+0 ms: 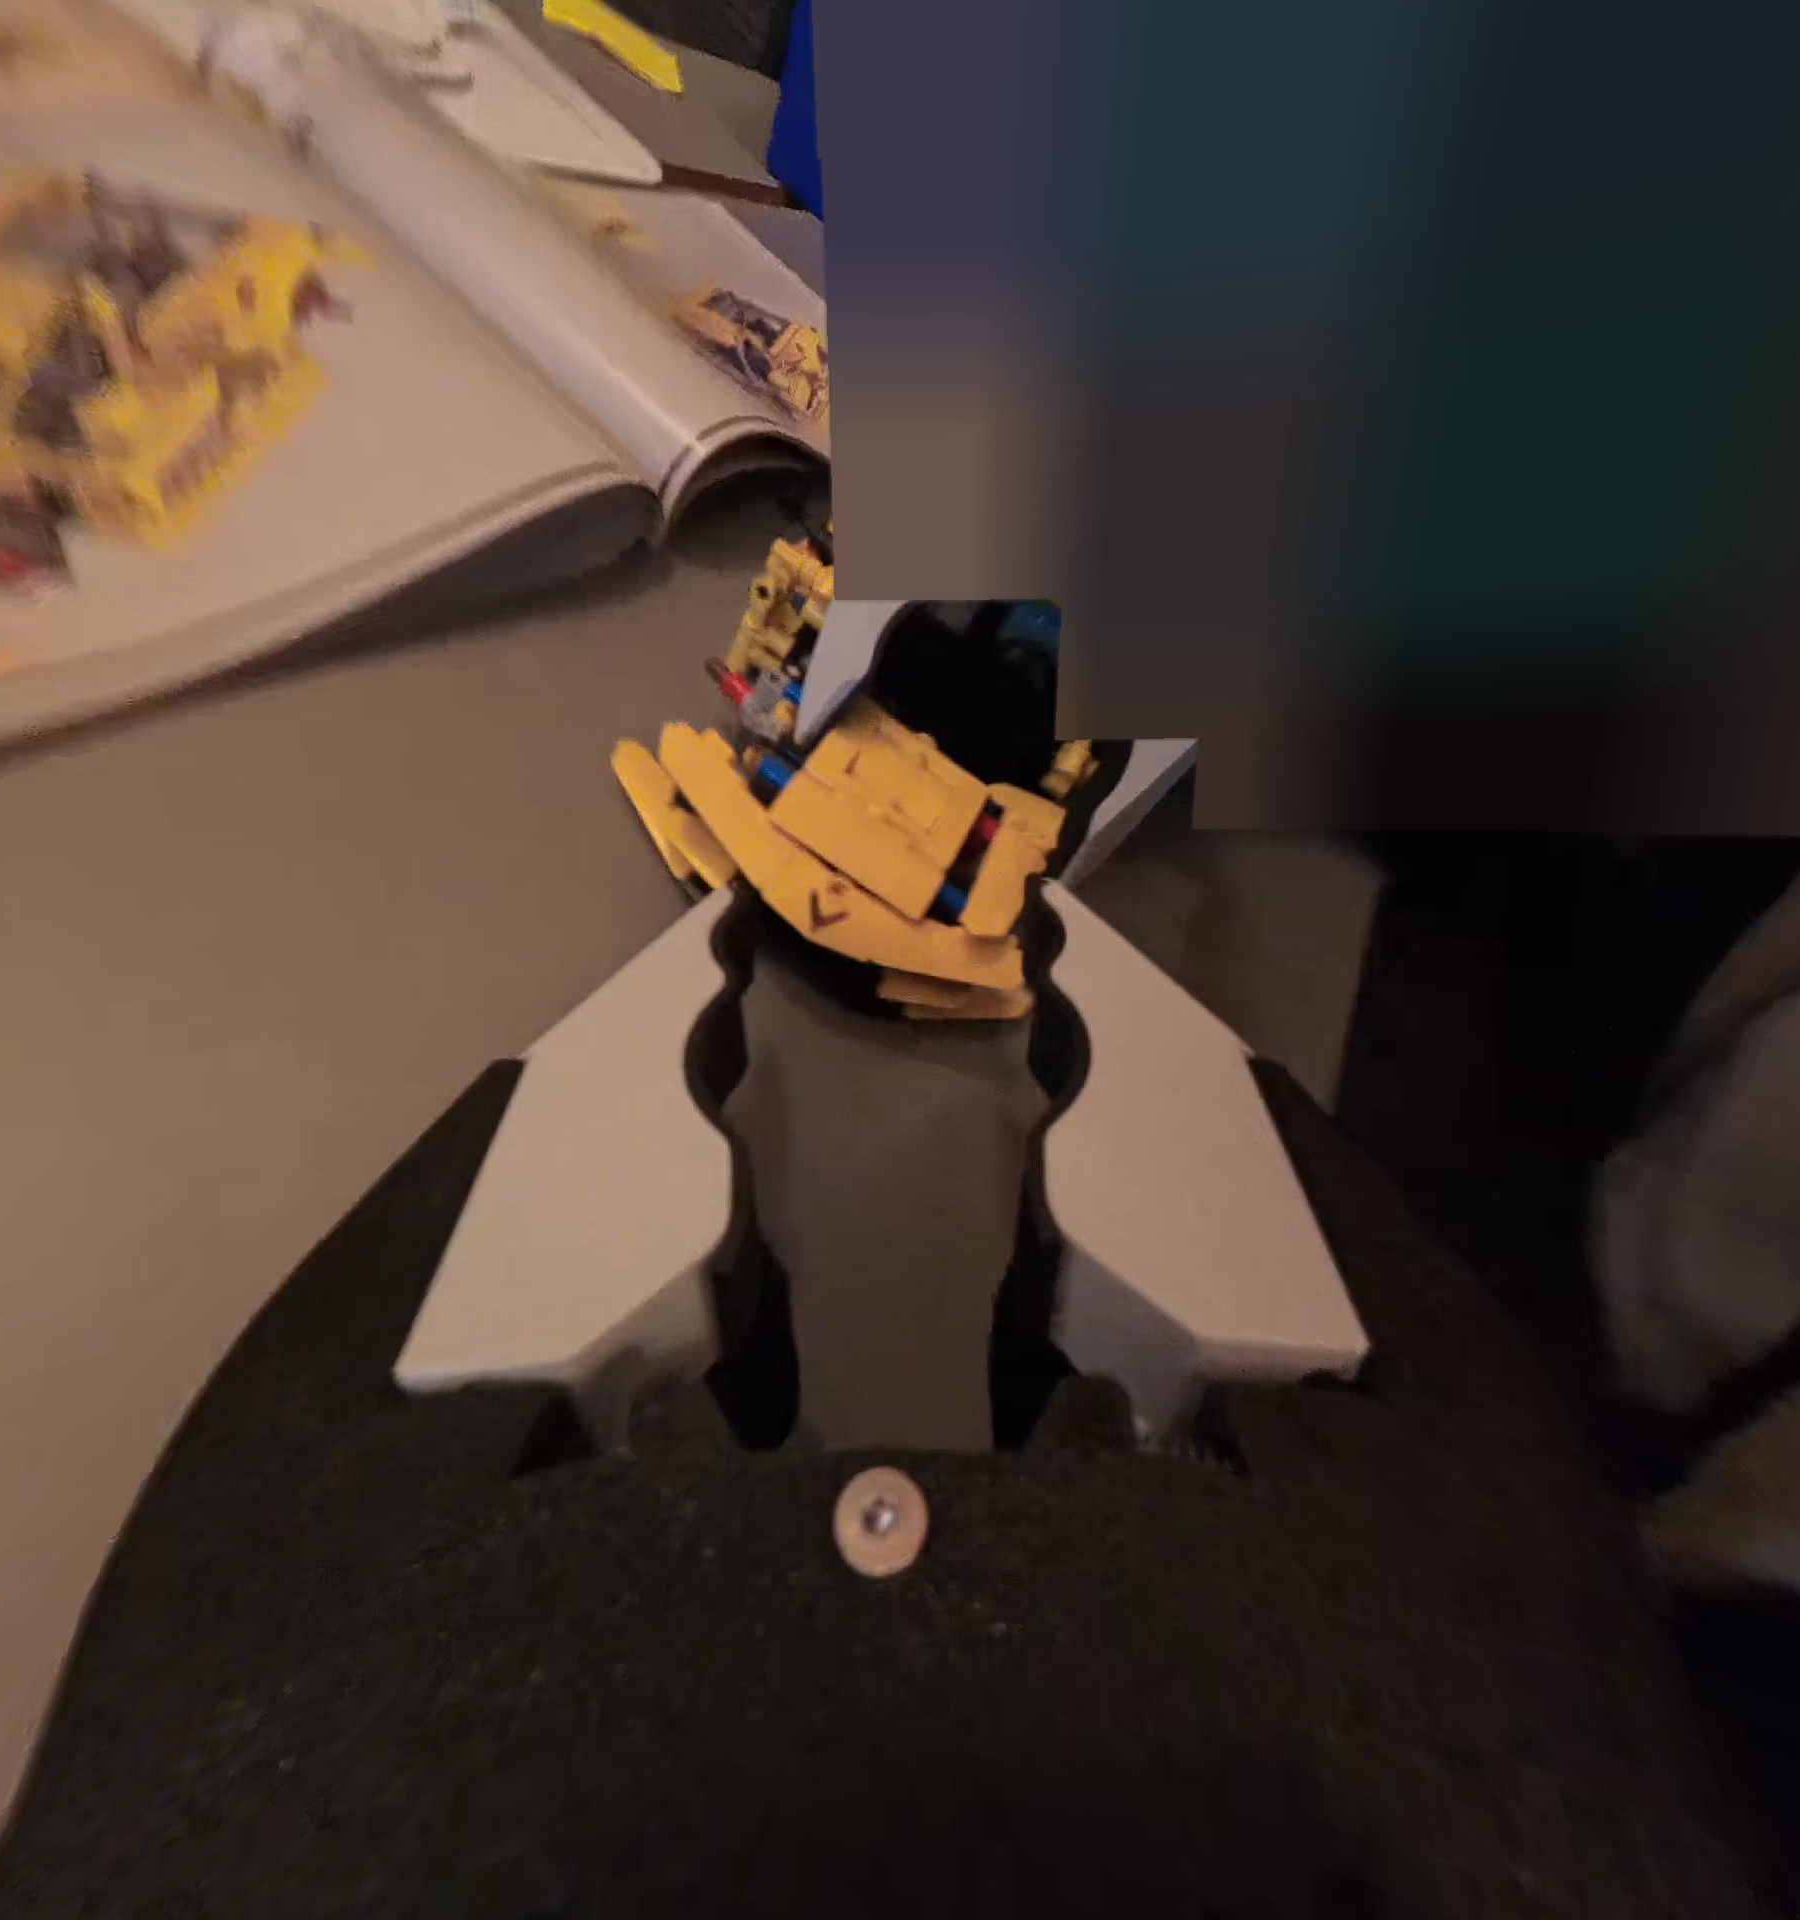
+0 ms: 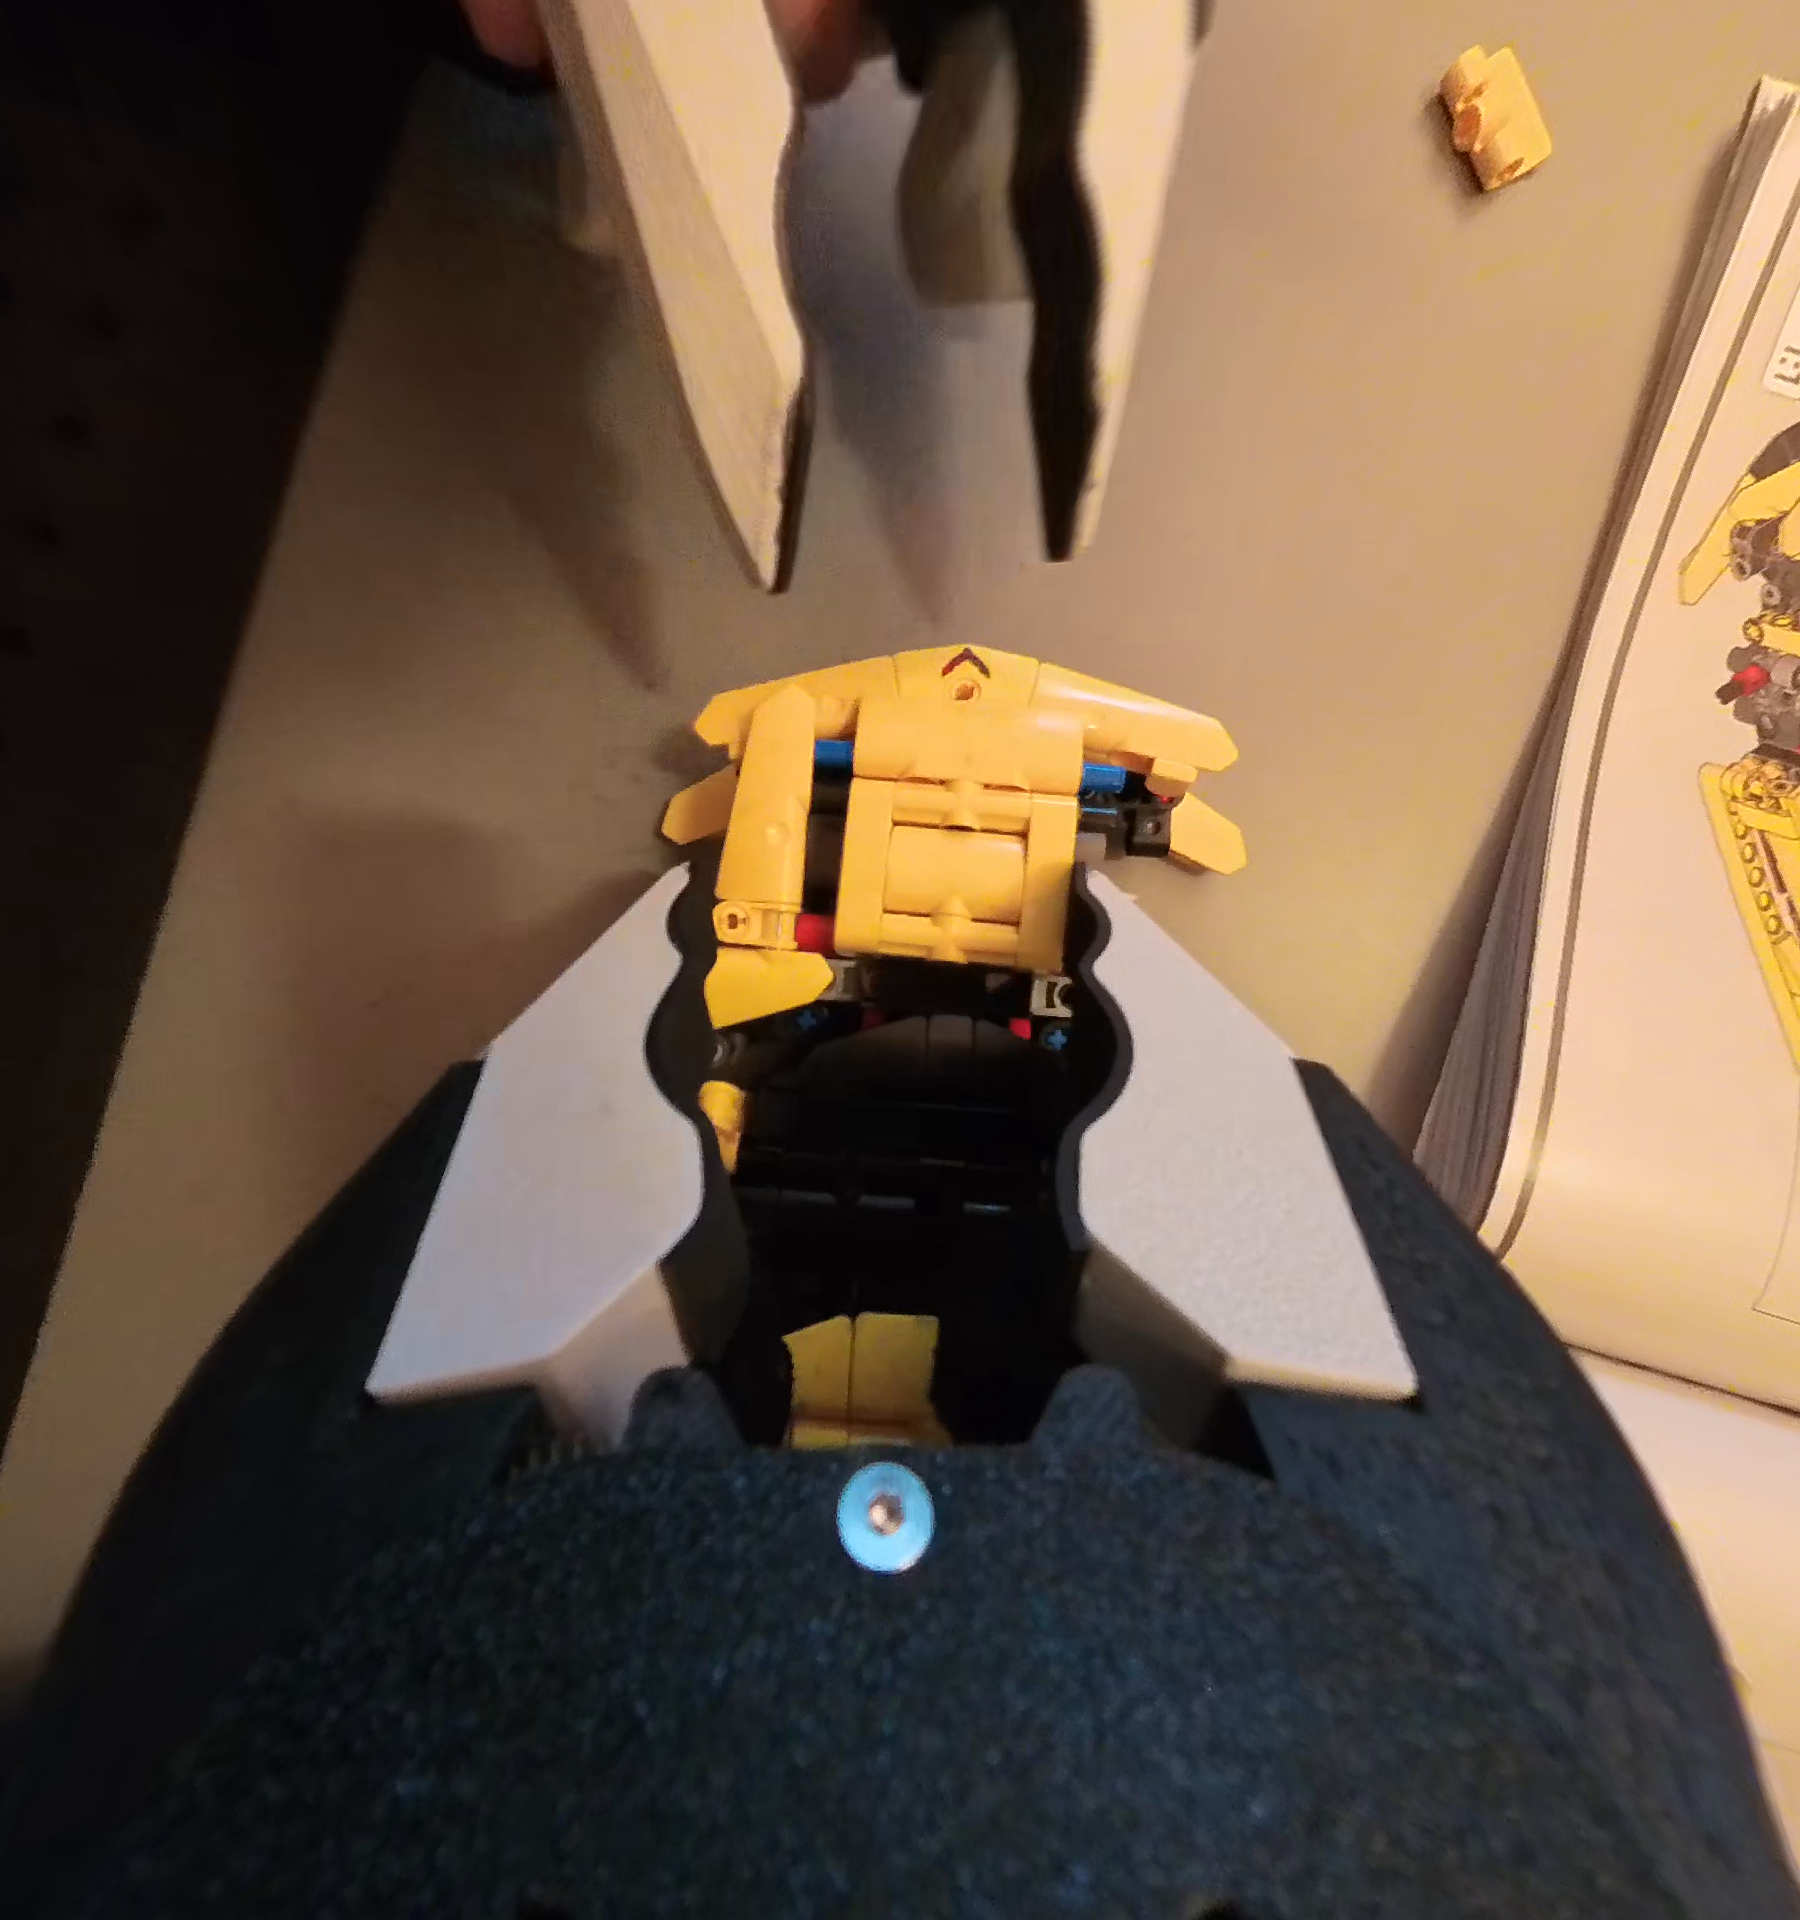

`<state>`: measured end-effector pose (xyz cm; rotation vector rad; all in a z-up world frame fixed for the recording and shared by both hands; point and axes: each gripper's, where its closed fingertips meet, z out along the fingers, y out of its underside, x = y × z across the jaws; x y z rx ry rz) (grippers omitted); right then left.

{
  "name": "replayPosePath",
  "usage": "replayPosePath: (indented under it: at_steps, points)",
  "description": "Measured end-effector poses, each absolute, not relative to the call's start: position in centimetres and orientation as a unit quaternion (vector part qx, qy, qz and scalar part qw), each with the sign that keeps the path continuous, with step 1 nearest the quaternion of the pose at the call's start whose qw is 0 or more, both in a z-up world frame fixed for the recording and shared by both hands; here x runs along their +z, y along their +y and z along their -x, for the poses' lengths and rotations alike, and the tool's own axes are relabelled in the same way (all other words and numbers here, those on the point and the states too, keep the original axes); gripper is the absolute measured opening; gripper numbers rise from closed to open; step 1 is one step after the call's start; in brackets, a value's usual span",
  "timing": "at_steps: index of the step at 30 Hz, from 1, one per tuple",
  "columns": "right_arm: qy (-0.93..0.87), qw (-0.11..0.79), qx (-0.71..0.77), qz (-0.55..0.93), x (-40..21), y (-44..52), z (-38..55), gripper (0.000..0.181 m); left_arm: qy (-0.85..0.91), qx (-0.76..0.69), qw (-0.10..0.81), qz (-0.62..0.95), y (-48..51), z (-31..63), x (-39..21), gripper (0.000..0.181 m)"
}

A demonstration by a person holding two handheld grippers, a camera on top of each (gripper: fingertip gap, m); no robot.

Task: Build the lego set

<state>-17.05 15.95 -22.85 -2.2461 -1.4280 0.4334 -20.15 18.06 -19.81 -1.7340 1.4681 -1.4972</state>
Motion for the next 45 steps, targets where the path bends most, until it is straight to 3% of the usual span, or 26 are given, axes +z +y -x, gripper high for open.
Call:
replayPosePath:
  at_steps: [4, 9, 13, 30, 45]
  points:
    - [-0.523, 0.222, 0.147, 0.81, -22.9, 15.9, 17.0, 0.069, 0.605, -0.509, 0.271, 0.55, 18.4, 18.9, -19.4, 0.058]
    - [-0.52, 0.219, 0.154, 0.811, -22.9, 15.9, 17.1, 0.068, 0.658, -0.527, 0.232, 0.485, 17.5, 18.1, -19.5, 0.07]
    - [-0.518, 0.218, 0.158, 0.812, -22.9, 16.0, 17.0, 0.068, 0.729, -0.442, 0.235, 0.466, 17.9, 17.8, -22.1, 0.088]
    - [-0.501, 0.207, 0.18, 0.821, -22.7, 15.8, 17.3, 0.071, 0.735, -0.436, 0.243, 0.459, 17.6, 17.6, -22.1, 0.086]
    - [-0.476, 0.201, 0.197, 0.833, -22.4, 15.9, 17.5, 0.061, 0.736, -0.438, 0.247, 0.454, 17.3, 17.6, -22.0, 0.082]
